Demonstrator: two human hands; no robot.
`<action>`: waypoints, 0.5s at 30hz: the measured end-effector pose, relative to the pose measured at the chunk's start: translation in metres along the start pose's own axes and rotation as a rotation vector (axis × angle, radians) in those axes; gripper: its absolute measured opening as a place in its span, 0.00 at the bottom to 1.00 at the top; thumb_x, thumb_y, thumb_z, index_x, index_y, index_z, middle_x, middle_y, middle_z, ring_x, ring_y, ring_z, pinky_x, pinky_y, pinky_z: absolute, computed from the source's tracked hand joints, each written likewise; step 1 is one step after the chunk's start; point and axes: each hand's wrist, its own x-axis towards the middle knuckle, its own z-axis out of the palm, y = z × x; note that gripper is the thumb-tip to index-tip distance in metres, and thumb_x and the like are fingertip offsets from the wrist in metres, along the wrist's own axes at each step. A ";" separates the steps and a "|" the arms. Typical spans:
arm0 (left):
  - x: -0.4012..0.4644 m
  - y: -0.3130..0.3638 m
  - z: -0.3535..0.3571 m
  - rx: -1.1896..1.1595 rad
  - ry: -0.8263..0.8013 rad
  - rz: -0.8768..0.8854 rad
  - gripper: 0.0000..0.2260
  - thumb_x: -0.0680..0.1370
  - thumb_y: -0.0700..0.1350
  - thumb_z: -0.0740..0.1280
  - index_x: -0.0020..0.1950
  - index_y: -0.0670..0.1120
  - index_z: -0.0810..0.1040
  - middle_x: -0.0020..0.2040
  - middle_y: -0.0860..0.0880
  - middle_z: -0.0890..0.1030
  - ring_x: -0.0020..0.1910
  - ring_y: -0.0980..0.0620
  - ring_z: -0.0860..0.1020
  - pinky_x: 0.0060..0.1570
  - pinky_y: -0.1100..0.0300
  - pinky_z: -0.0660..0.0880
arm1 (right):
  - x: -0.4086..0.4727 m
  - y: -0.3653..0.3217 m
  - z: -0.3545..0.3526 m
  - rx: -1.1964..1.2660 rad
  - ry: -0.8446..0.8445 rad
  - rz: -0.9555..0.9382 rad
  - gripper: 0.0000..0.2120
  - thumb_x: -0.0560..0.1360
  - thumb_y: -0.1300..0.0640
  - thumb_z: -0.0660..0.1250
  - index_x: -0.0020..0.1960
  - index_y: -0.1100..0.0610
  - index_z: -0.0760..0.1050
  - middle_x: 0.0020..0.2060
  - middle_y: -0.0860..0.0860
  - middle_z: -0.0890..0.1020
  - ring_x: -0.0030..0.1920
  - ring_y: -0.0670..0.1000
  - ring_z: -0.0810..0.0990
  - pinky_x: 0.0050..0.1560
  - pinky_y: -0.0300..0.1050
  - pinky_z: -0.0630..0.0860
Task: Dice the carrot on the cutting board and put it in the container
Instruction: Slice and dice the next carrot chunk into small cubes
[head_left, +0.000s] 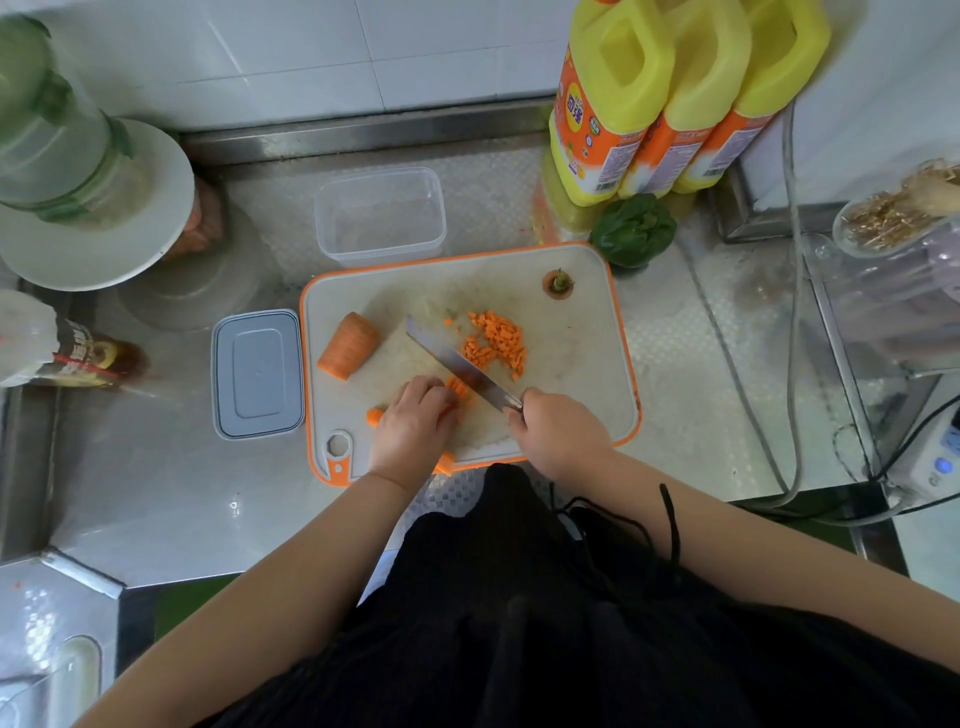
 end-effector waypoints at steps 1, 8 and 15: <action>0.000 0.000 0.000 0.008 -0.006 0.008 0.13 0.76 0.49 0.61 0.46 0.42 0.81 0.46 0.47 0.78 0.44 0.46 0.78 0.41 0.56 0.75 | -0.001 -0.002 0.002 -0.018 0.008 -0.019 0.11 0.82 0.51 0.54 0.45 0.56 0.65 0.32 0.49 0.70 0.36 0.54 0.73 0.35 0.46 0.67; 0.002 -0.005 0.004 0.013 0.017 0.056 0.11 0.76 0.47 0.63 0.43 0.41 0.82 0.44 0.47 0.81 0.43 0.45 0.79 0.40 0.54 0.78 | -0.002 -0.006 0.012 -0.101 0.014 -0.003 0.07 0.81 0.56 0.56 0.50 0.57 0.70 0.33 0.49 0.72 0.38 0.54 0.77 0.35 0.47 0.71; 0.002 -0.006 0.008 0.001 0.068 0.057 0.10 0.75 0.44 0.64 0.42 0.41 0.83 0.44 0.46 0.81 0.42 0.45 0.79 0.40 0.56 0.78 | 0.008 -0.012 0.023 -0.107 -0.033 0.067 0.06 0.81 0.59 0.58 0.54 0.58 0.72 0.42 0.52 0.79 0.45 0.56 0.80 0.38 0.46 0.70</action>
